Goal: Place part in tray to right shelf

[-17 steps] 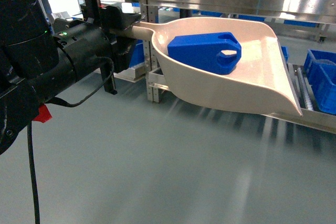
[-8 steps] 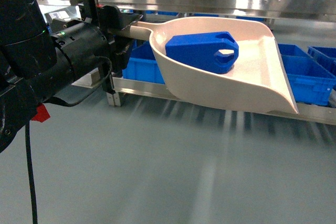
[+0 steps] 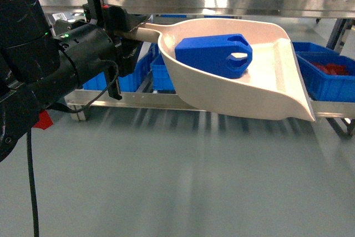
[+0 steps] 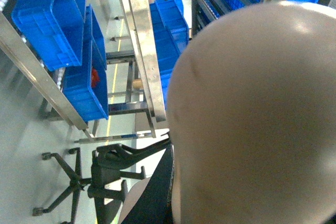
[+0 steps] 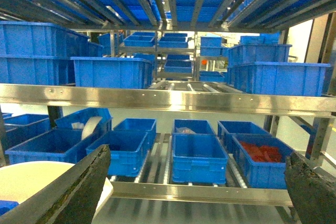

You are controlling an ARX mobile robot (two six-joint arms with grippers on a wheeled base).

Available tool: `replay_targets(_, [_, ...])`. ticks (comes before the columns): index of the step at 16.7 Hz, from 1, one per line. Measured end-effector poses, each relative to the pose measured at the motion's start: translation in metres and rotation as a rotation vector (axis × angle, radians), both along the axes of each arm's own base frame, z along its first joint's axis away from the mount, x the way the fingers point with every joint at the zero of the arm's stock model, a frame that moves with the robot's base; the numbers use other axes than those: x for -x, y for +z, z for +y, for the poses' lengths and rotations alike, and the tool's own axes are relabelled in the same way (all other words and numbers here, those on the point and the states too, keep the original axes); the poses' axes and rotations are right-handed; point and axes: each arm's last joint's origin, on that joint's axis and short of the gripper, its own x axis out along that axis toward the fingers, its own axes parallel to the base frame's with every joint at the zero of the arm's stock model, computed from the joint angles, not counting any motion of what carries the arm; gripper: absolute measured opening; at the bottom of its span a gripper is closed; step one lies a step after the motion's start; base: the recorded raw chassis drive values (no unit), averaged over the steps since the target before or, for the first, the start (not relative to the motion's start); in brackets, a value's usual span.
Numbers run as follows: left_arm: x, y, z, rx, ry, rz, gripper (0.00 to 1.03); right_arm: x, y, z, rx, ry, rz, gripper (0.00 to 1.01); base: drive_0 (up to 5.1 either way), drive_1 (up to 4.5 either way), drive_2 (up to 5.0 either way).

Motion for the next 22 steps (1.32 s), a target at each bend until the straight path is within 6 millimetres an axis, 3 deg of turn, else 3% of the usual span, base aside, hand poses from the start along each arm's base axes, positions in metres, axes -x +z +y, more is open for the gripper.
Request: replay_targets(22, [0.0001,0.0000,-0.0004,0.000,-0.001,0.000,0.16,0.0004,0.0005,-0.0001,-0.001,-0.004,-0.004,0.98,-0.1,-0.09,-0.1])
